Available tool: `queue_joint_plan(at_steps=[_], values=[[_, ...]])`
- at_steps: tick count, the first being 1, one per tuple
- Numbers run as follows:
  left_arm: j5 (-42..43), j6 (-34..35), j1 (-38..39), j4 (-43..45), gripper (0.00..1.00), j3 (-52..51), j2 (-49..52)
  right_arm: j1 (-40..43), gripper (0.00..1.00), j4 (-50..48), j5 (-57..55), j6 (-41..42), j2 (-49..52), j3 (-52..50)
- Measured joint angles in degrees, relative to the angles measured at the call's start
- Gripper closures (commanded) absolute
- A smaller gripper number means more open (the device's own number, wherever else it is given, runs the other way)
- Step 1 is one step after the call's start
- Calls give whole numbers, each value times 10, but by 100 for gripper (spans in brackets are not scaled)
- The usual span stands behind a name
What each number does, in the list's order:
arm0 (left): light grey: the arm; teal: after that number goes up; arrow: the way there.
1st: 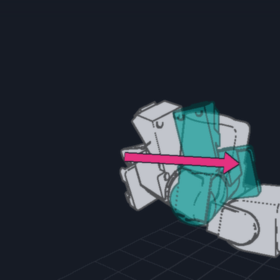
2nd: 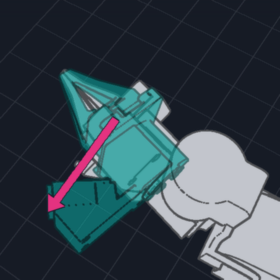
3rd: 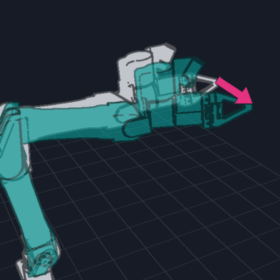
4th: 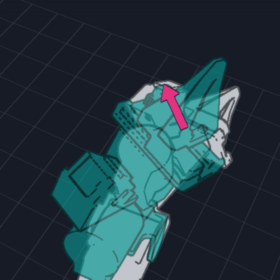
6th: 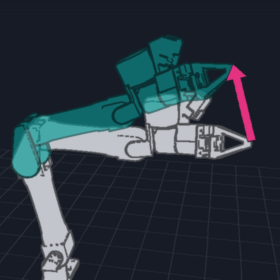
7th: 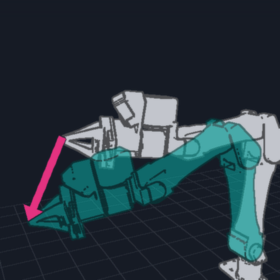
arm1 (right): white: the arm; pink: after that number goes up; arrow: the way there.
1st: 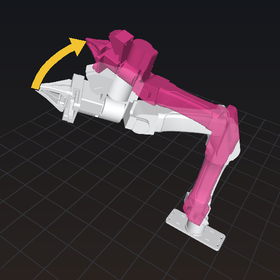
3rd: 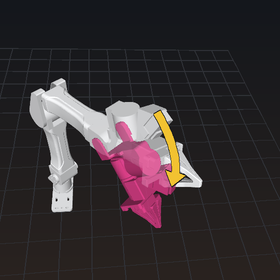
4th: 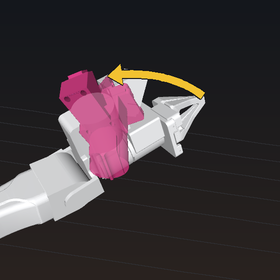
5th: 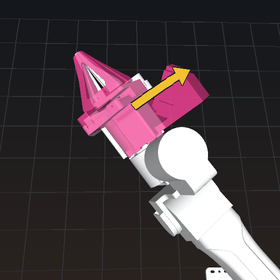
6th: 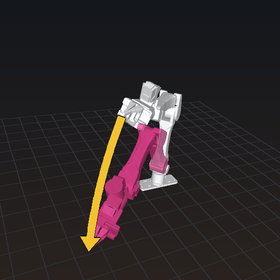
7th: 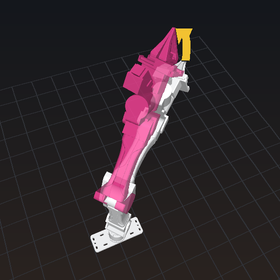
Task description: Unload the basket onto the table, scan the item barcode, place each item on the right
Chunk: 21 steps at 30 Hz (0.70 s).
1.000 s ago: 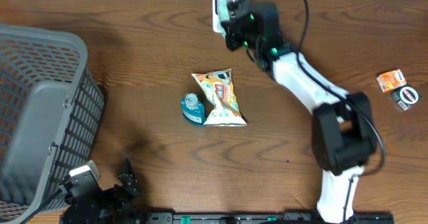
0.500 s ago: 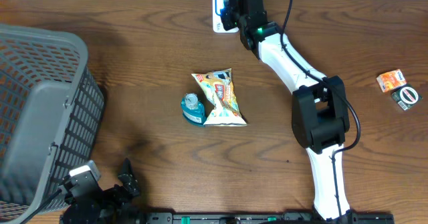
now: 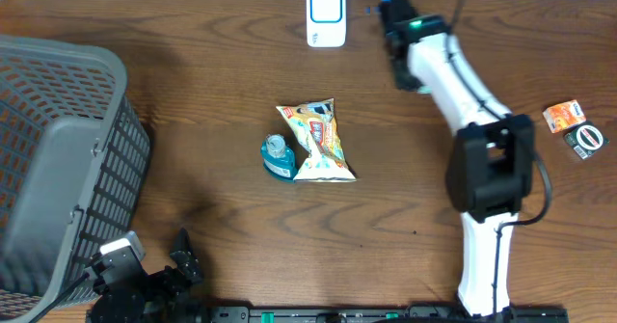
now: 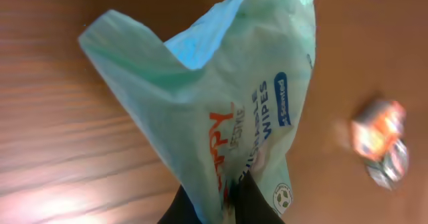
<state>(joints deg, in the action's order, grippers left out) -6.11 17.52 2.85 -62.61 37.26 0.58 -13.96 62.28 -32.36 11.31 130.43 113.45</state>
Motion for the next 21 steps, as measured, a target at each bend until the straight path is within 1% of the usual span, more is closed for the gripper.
queue_joint_plan(at_steps=[8, 11, 14, 15, 18, 19, 20, 21], values=[[0, 0, 0, 0, 1, 0, 0, 182, 99, 21, -52, 50, 0, -12], [0, 0, 0, 0, 1, 0, 0, 238, 99, 33, -64, 76, 0, -12], [0, 0, 0, 0, 1, 0, 0, 294, 99, 51, -72, 133, 0, -12], [0, 0, 0, 0, 1, 0, 0, 313, 99, 60, -73, 165, 0, -13], [0, 0, 0, 0, 1, 0, 0, 345, 98, 75, -65, 239, 0, -14], [0, 0, 0, 0, 1, 0, 0, 357, 81, 76, -54, 267, 0, -14], [0, 0, 0, 0, 1, 0, 0, 368, 52, 76, -41, 294, 0, -14], [0, 0, 0, 0, 1, 0, 0, 376, 32, 76, -28, 306, 0, -14]])
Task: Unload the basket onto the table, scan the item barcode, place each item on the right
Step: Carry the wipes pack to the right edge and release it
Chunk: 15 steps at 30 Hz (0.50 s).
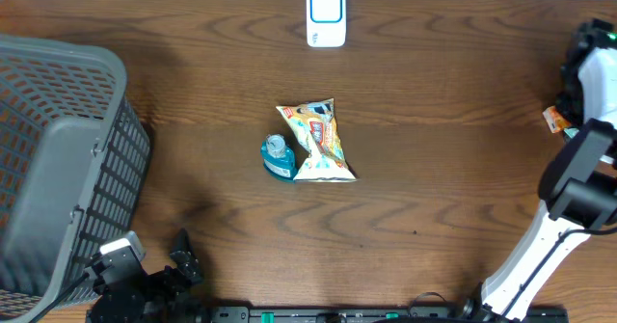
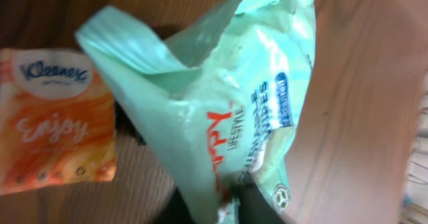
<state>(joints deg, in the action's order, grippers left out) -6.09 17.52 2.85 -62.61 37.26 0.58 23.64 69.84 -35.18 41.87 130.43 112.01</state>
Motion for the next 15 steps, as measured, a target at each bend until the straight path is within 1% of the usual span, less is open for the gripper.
queue_joint_plan(at_steps=[2, 4, 9, 12, 15], values=[[0, 0, 0, 0, 1, 0, 0, 13, 9, 3, 33, 26, 0, 0], [0, 0, 0, 0, 1, 0, 0, 22, 1, 17, 63, 44, 0, 0], [0, 0, 0, 0, 1, 0, 0, 10, 1, 64, 85, 86, -4, -1], [0, 0, 0, 0, 1, 0, 0, -21, 1, 88, 86, 120, -18, -1], [0, 0, 0, 0, 1, 0, 0, -70, 1, 120, 86, 176, -42, -1]])
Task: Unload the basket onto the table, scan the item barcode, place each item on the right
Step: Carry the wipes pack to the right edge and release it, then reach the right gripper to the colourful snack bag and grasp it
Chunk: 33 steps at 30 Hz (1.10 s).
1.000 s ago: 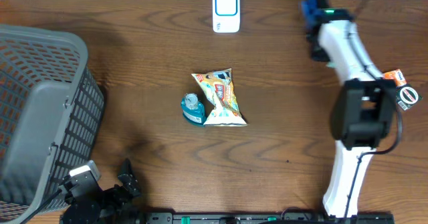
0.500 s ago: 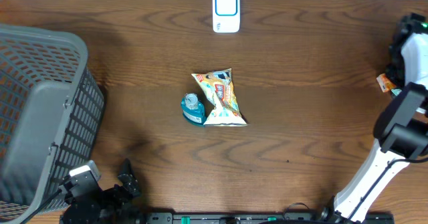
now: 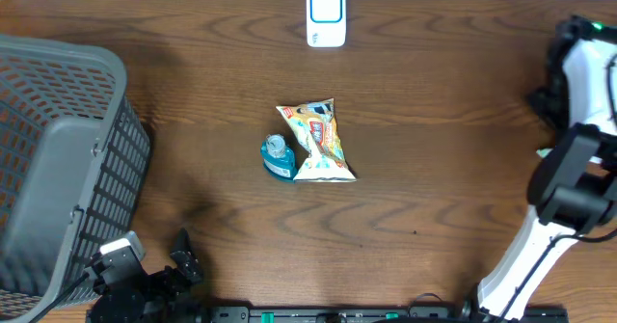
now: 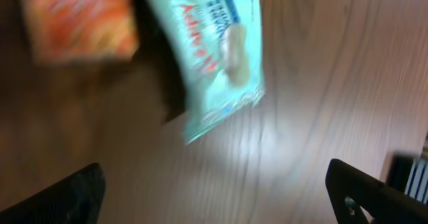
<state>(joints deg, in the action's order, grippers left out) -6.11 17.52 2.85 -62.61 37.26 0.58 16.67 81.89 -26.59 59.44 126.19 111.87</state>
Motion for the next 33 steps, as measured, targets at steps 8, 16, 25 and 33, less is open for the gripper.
queue_joint_plan(at_steps=[8, 16, 25, 33], values=[[0, 0, 0, 0, 1, 0, 0, -196, 1, 10, 22, 78, -65, 0], [0, 0, 0, 0, 1, 0, 0, -445, 1, -33, 74, 42, -63, 0], [0, 0, 0, 0, 1, 0, 0, -581, 1, -200, 147, -103, -50, -6], [0, 0, 0, 0, 1, 0, 0, -588, 2, -239, 157, -124, 16, -6]])
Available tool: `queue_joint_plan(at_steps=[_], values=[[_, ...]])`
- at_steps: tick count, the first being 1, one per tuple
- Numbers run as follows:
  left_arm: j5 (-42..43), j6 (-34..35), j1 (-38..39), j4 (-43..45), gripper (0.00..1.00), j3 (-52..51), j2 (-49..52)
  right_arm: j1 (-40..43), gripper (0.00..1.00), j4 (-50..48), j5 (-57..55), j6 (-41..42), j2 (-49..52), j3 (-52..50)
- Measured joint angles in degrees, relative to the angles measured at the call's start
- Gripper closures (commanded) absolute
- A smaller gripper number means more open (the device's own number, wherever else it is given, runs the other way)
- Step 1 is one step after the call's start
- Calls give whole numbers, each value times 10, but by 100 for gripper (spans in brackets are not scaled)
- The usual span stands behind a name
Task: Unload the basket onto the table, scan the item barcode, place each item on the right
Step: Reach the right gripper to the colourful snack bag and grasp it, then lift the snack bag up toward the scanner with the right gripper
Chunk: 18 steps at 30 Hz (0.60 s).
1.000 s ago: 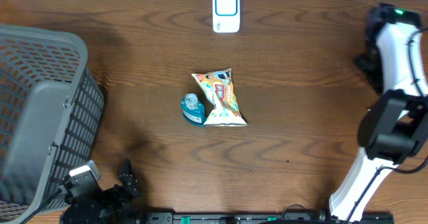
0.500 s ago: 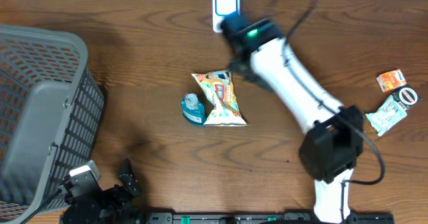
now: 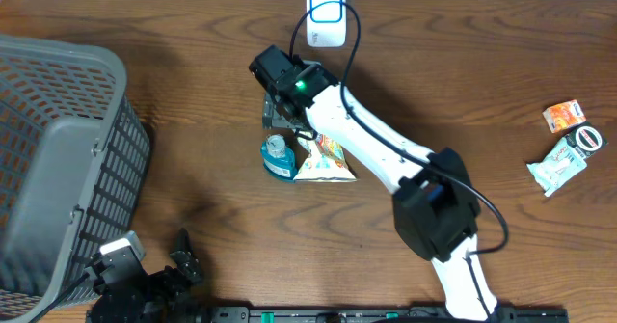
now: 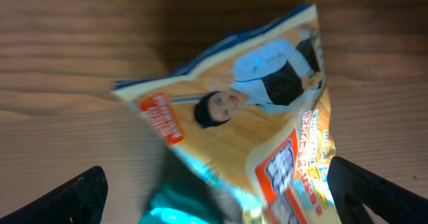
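Note:
A yellow-orange snack bag (image 3: 326, 154) lies mid-table, and it fills the right wrist view (image 4: 257, 110). A teal round container (image 3: 278, 157) touches its left side. My right gripper (image 3: 281, 109) hovers over the bag's far end. It is open (image 4: 217, 200), with a dark finger (image 4: 63, 197) at each lower corner and nothing between them. The white scanner (image 3: 326, 14) stands at the table's far edge. My left gripper (image 3: 178, 263) rests at the near left; its jaws are too small to read.
A large grey basket (image 3: 58, 159) fills the left side. At the right edge lie a pale green wipes pack (image 3: 557, 166), an orange tissue pack (image 3: 564, 116) and a small round item (image 3: 589, 138).
My right gripper was open at the far right, above the wipes pack and the orange tissue pack. It is now over the snack bag mid-table, still open. The left arm has not moved.
My right gripper was shut on the wipes pack near the scanner. Then it held the pack at the right edge, over the orange tissue pack. Then it stood open with the pack lying on the table. Now it is open above the snack bag.

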<state>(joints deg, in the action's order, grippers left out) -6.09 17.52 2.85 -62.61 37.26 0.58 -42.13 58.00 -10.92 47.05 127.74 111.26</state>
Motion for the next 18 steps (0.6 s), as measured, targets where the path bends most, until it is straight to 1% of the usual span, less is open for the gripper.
queue_joint_plan(at_steps=[3, 5, 6, 7, 10, 14, 18], values=[[0, 0, 0, 0, 1, 0, 0, 2, 15, 26, 3, -16, 29, -1], [0, 0, 0, 0, 1, 0, 0, 2, 30, 51, 4, -28, 39, -2], [0, 0, 0, 0, 1, 0, 0, 2, 44, 61, 5, -37, 42, -4], [0, 0, 0, 0, 1, 0, 0, 2, 63, 68, 6, -42, 44, -5], [0, 0, 0, 0, 1, 0, 0, 4, 99, 71, 8, -76, 44, -4], [0, 0, 0, 0, 1, 0, 0, 25, 99, 78, 31, -128, 44, -4], [0, 0, 0, 0, 1, 0, 0, 80, 99, 98, 126, -197, 43, -1]])
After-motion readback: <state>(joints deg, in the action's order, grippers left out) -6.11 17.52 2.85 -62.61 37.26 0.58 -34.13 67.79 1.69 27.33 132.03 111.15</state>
